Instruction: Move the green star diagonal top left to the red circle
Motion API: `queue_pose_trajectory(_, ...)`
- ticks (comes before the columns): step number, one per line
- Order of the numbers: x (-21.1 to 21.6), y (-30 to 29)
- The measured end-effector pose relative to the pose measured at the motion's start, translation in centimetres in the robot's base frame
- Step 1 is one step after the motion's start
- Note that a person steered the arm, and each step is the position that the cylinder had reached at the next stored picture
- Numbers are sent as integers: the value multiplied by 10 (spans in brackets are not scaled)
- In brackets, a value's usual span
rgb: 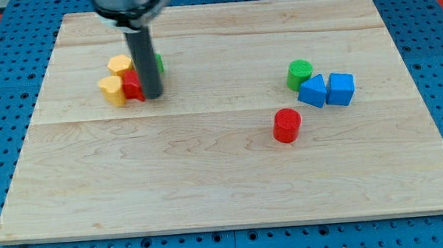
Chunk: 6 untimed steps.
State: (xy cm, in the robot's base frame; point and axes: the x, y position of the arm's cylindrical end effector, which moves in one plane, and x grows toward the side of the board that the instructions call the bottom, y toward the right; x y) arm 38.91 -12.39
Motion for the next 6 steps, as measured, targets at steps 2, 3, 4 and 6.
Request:
queue_pose_trajectory(2, -66, -56)
queue_pose_trajectory(3, -76, -61)
queue_pose_trajectory(4, -60, -43)
queue_pose_trajectory(6, -15, 105)
